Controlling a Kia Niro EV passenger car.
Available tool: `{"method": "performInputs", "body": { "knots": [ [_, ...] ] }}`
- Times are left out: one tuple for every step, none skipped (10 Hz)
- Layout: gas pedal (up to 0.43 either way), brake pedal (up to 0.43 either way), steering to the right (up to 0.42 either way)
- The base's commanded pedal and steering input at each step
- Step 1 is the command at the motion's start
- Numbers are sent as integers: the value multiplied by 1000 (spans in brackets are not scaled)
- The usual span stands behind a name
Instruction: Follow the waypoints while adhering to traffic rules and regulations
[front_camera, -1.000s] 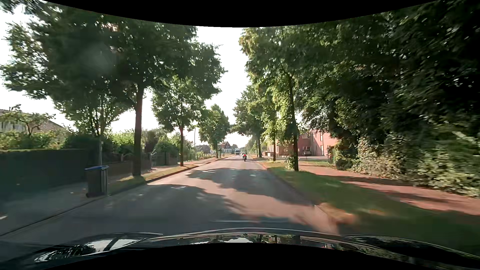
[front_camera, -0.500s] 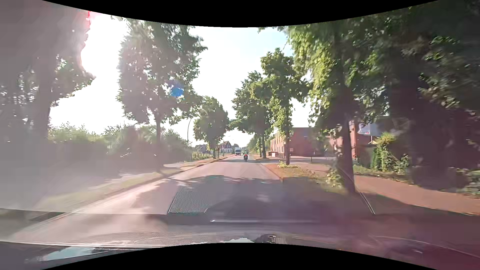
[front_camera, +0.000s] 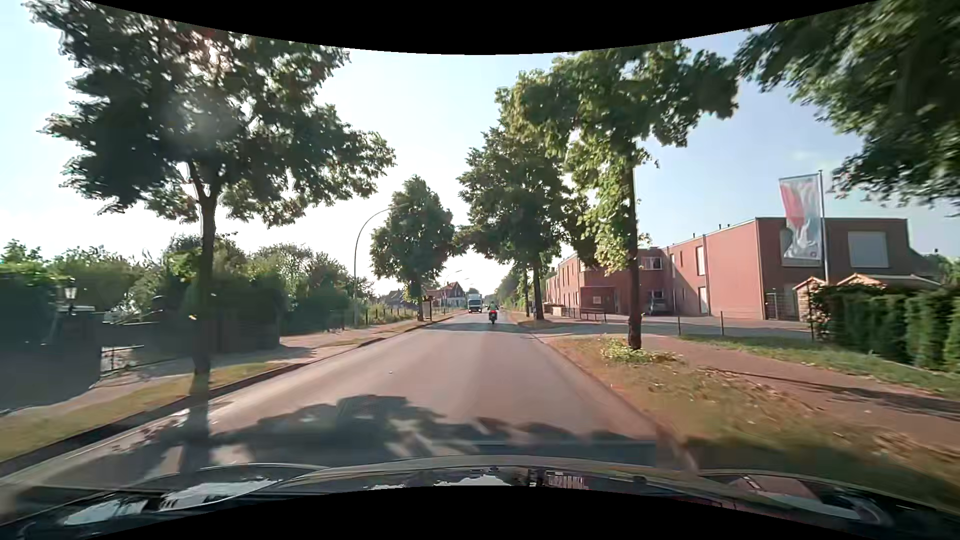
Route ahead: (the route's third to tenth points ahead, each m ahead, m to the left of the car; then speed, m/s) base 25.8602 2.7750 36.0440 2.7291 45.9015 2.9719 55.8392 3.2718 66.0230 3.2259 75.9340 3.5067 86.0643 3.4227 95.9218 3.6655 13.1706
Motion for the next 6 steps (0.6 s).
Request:
{"method": "performInputs", "body": {
  "knots": [
    [169, 0, -4],
    [169, 0, -4],
    [169, 0, -4],
    [169, 0, -4],
    [169, 0, -2],
    [169, 0, 2]
  ]
}}
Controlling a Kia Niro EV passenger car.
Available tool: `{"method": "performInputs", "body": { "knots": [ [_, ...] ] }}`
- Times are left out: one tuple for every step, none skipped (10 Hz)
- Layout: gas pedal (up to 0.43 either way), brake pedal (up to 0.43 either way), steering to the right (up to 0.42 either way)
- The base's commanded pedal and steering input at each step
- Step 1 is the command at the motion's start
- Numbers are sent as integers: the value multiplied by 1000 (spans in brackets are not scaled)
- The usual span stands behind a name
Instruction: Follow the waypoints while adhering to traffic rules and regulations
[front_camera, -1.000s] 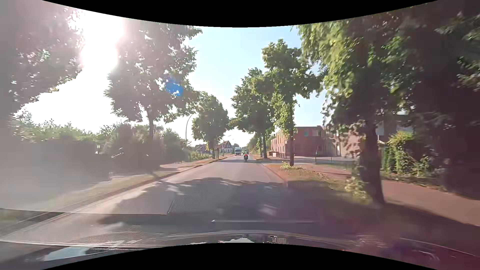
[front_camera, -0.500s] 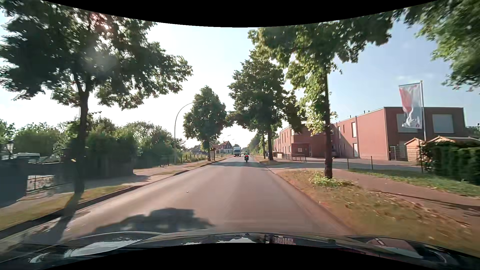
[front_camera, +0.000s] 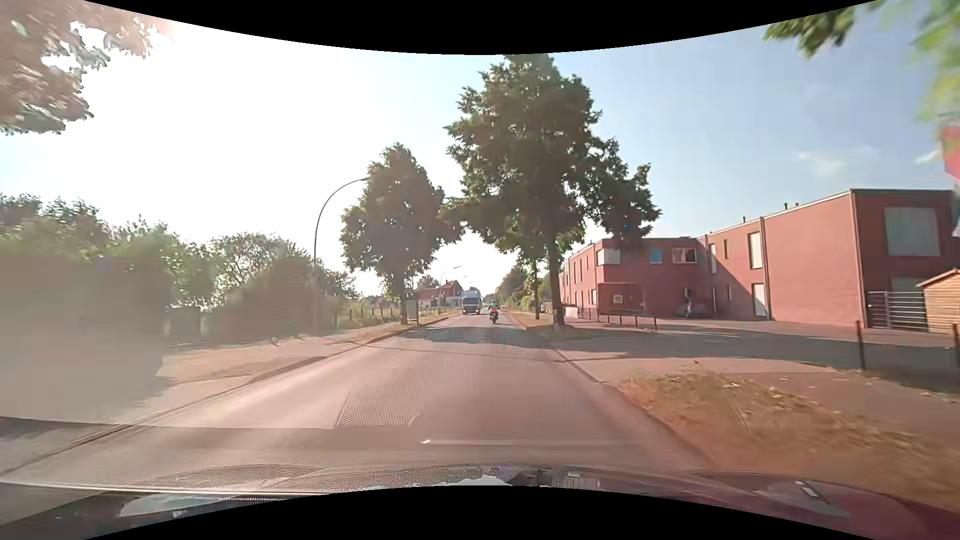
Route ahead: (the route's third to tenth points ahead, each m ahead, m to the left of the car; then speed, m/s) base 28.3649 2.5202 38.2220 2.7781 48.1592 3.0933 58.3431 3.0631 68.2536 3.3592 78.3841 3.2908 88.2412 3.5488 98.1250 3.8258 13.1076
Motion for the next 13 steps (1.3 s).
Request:
{"method": "performInputs", "body": {
  "knots": [
    [169, 0, 4],
    [169, 0, 3],
    [169, 0, 0],
    [169, 0, -1],
    [169, 0, -1],
    [169, 0, -1],
    [169, 0, -1],
    [169, 0, -1],
    [169, 0, -1],
    [169, 0, -1],
    [169, 0, -1],
    [169, 0, -1],
    [169, 0, -1]
  ]
}}
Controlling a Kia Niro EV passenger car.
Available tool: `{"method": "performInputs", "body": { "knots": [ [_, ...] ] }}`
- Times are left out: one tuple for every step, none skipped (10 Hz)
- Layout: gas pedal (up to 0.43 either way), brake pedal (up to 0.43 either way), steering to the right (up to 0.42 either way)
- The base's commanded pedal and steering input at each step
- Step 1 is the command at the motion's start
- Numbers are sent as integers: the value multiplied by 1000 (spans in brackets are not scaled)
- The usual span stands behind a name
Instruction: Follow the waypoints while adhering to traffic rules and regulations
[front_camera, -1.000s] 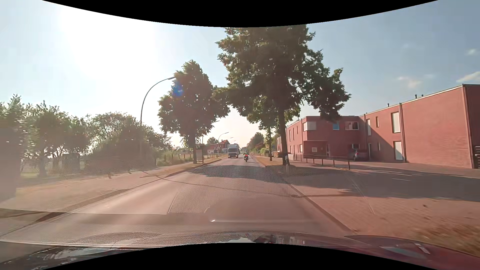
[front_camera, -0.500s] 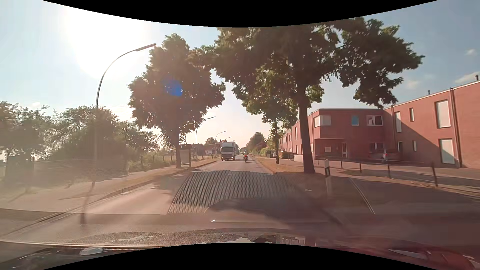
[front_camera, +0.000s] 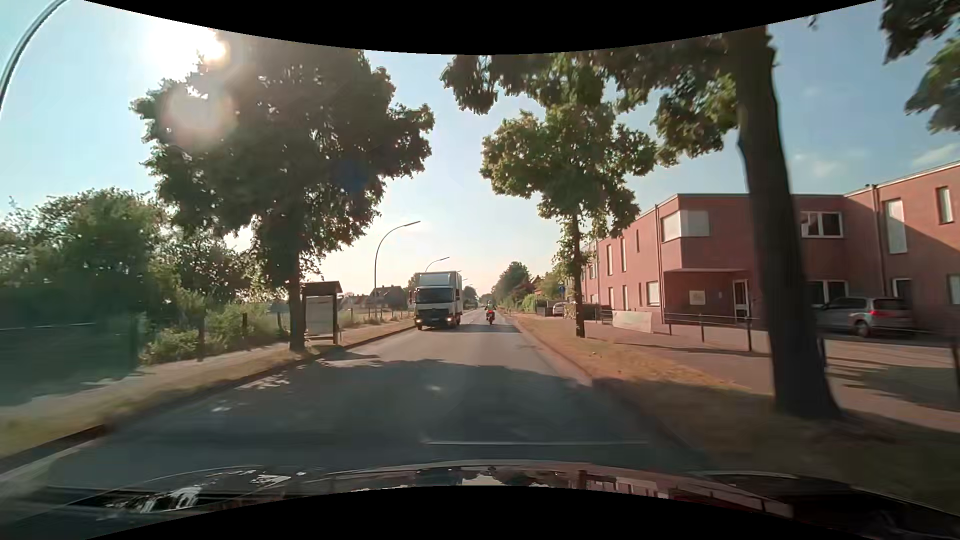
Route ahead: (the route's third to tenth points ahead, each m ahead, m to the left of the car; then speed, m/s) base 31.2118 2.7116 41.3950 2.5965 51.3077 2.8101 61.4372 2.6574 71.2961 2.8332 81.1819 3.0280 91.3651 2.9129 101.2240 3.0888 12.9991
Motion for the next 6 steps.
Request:
{"method": "performInputs", "body": {
  "knots": [
    [169, 0, -1],
    [169, 0, -1],
    [169, 0, -1],
    [169, 0, -1],
    [169, 0, -1],
    [169, 0, -1]
  ]
}}
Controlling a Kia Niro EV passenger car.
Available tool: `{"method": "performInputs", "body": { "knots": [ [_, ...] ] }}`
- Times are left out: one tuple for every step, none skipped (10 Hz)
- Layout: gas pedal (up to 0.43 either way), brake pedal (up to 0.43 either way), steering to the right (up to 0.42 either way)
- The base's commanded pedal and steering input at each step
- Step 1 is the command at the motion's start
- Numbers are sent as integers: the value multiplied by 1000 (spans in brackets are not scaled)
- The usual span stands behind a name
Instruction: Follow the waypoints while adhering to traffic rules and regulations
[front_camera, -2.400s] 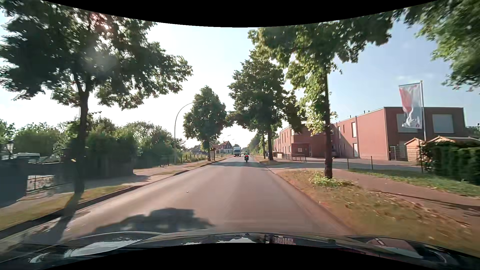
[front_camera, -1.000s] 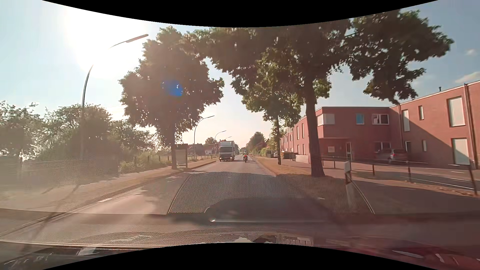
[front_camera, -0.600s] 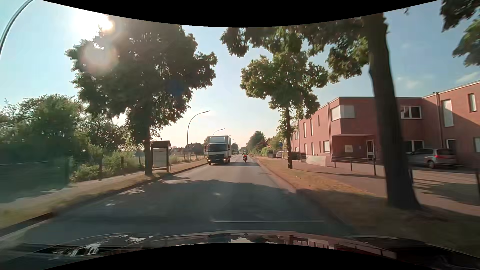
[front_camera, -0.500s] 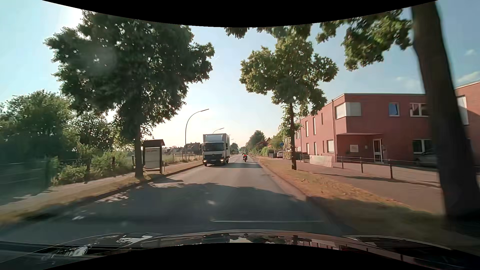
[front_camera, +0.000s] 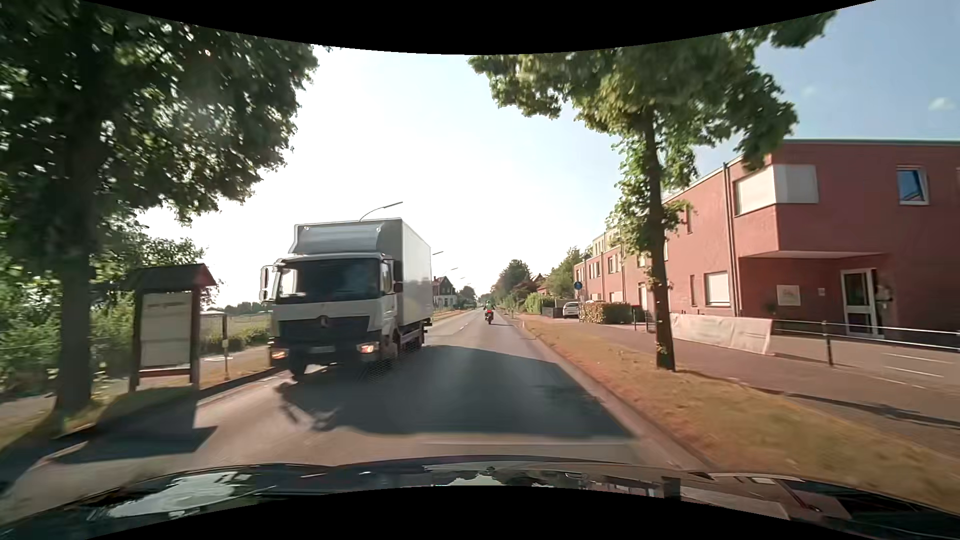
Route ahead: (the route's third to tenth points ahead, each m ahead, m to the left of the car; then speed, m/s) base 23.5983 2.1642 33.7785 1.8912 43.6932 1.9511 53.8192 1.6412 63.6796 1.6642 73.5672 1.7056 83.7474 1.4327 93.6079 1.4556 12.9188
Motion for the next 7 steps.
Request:
{"method": "performInputs", "body": {
  "knots": [
    [169, 0, -3],
    [169, 0, -3],
    [169, 0, -3],
    [169, 0, -3],
    [169, 0, -3],
    [169, 0, -3],
    [169, 0, -3]
  ]
}}
